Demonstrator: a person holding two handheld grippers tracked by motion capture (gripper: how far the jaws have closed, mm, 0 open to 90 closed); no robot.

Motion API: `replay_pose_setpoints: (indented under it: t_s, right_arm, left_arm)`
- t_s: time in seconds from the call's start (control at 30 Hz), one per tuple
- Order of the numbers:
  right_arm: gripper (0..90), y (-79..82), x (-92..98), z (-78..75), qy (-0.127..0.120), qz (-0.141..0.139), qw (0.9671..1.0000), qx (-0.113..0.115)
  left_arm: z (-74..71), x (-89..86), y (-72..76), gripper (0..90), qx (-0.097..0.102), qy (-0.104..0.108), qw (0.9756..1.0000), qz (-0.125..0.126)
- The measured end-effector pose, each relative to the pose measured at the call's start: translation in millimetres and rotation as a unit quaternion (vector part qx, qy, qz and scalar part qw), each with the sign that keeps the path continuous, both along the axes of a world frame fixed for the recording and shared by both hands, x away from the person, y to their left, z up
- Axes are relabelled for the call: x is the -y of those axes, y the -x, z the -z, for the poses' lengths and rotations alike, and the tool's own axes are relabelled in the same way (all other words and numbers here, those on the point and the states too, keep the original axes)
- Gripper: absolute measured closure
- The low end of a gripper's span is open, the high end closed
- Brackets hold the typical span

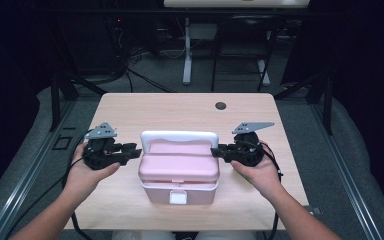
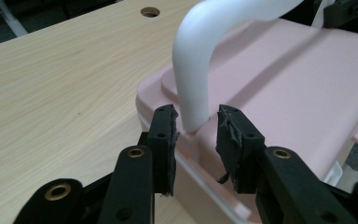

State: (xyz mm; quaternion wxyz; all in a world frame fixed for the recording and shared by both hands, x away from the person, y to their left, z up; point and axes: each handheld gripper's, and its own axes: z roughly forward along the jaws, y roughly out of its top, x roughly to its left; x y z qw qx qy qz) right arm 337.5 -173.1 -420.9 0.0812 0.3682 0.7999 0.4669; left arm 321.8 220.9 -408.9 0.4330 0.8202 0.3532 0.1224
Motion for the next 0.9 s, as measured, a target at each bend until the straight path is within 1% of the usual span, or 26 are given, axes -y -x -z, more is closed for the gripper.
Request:
replay_pose_setpoints:
  t_s: [0.03, 0.1, 0.13, 0.17, 0.2, 0.27, 0.33, 0.4, 0.53, 0.57, 0.63, 0.83, 0.9]
  right_arm:
    - [74.7, -0.5, 0.4, -0.4, -0.001, 0.000, 1.0000, -0.002]
    - [74.7, -0.6, 0.4, -0.5, -0.003, 0.001, 1.0000, -0.002]
    - [74.7, -0.7, 0.4, -0.9, -0.003, 0.002, 1.0000, -0.004]
    - [74.7, -0.7, 0.4, -0.9, -0.003, 0.002, 1.0000, -0.004]
    - [74.7, -0.9, 0.4, -1.2, -0.003, 0.002, 1.0000, -0.004]
    - [74.7, -1.4, 0.4, -1.9, -0.003, 0.003, 1.0000, -0.003]
    - [74.7, -1.7, 0.5, -2.4, -0.003, 0.003, 1.0000, -0.005]
    - [74.7, -2.0, 0.7, -2.5, -0.003, 0.003, 1.0000, -0.004]
    - [74.6, -2.0, 0.7, -2.9, -0.004, 0.003, 1.0000, -0.005]
    - [74.6, -2.4, 0.9, -2.8, -0.006, 0.003, 1.0000, -0.006]
    - [74.6, -2.7, 1.1, -3.0, -0.006, 0.003, 1.0000, -0.005]
    - [74.7, -3.4, 1.7, -4.3, -0.009, 0.005, 0.9999, -0.007]
    - [74.6, -3.6, 1.8, -4.5, -0.010, 0.006, 0.9999, -0.007]
  left_arm:
    - [2.8, -3.1, 2.2, 72.0, -0.002, 0.002, 1.0000, -0.001]
    - [8.5, -8.2, 6.9, 73.6, -0.005, 0.000, 1.0000, 0.000]
    - [14.0, -11.2, 10.1, 78.7, -0.007, -0.004, 1.0000, 0.005]
    - [14.0, -11.2, 10.1, 81.1, -0.007, -0.004, 1.0000, 0.005]
    - [17.4, -12.4, 11.8, 81.1, -0.007, -0.006, 0.9999, 0.007]
    - [23.6, -14.2, 14.2, 86.6, -0.011, -0.004, 0.9999, 0.010]
    - [29.3, -14.4, 15.2, 88.7, -0.018, -0.004, 0.9997, 0.014]
    - [34.0, -12.7, 16.5, 89.6, -0.024, -0.003, 0.9995, 0.019]
    - [37.6, -6.7, 17.7, 89.8, -0.029, -0.002, 0.9991, 0.030]
    - [38.6, -2.5, 17.8, 89.8, -0.034, -0.002, 0.9987, 0.037]
    - [39.4, 0.1, 17.9, 89.9, -0.033, -0.001, 0.9987, 0.039]
    - [43.6, 13.4, 17.0, 89.9, -0.040, -0.005, 0.9977, 0.056]
    - [43.8, 15.1, 16.8, 89.9, -0.041, -0.005, 0.9974, 0.058]
